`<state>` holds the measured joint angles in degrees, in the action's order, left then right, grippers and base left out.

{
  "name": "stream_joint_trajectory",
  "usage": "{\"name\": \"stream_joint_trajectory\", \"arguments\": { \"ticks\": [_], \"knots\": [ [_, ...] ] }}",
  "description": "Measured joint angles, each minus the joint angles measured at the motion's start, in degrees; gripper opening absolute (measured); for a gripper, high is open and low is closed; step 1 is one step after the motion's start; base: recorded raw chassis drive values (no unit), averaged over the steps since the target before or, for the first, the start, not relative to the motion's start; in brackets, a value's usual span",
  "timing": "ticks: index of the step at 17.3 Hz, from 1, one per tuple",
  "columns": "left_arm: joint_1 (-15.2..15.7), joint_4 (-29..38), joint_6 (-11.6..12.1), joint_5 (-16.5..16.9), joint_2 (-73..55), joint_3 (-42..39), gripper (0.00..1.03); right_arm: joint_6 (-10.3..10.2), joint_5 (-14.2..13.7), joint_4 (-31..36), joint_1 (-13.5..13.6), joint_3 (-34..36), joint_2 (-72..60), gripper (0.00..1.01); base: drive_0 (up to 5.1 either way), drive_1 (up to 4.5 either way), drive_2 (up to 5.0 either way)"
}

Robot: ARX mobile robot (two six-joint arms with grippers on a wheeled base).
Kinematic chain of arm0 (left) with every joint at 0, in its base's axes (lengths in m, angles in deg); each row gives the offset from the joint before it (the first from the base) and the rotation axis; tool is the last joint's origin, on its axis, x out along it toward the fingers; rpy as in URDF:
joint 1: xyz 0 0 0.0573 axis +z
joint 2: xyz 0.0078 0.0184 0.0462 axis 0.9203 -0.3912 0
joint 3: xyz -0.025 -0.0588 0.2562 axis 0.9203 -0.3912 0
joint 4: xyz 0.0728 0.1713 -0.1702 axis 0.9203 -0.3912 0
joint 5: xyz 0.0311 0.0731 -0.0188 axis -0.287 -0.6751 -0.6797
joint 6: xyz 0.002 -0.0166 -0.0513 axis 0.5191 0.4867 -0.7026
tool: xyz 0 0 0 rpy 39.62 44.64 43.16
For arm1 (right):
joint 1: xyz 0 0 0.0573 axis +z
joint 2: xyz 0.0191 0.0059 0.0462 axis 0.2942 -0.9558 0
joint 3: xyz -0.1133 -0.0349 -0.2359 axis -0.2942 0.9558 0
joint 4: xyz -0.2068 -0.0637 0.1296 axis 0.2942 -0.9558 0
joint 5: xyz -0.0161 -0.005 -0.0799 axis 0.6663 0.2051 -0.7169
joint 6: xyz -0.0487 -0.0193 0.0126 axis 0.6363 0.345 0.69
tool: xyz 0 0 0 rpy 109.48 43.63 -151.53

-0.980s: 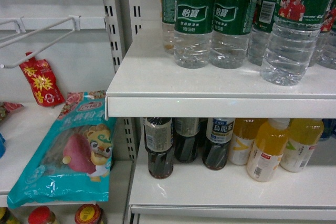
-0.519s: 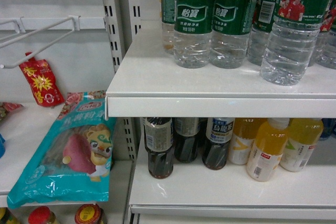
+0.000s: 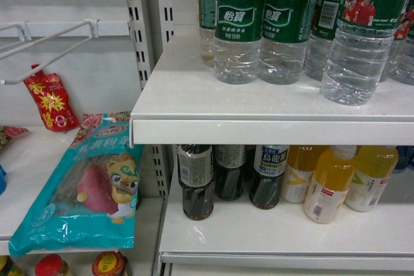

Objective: Move water from second to third shelf

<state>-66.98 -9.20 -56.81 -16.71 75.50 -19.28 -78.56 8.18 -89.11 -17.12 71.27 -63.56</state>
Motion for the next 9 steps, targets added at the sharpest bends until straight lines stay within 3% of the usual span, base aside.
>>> {"name": "stream_joint_trajectory", "arguments": {
  "ticks": [9],
  "knots": [
    [0.0, 0.2, 0.0, 0.0, 0.0, 0.0, 0.98, 0.0, -0.1, 0.1, 0.0, 0.0, 0.0, 0.98, 0.0, 0.00, 0.0]
  ]
}}
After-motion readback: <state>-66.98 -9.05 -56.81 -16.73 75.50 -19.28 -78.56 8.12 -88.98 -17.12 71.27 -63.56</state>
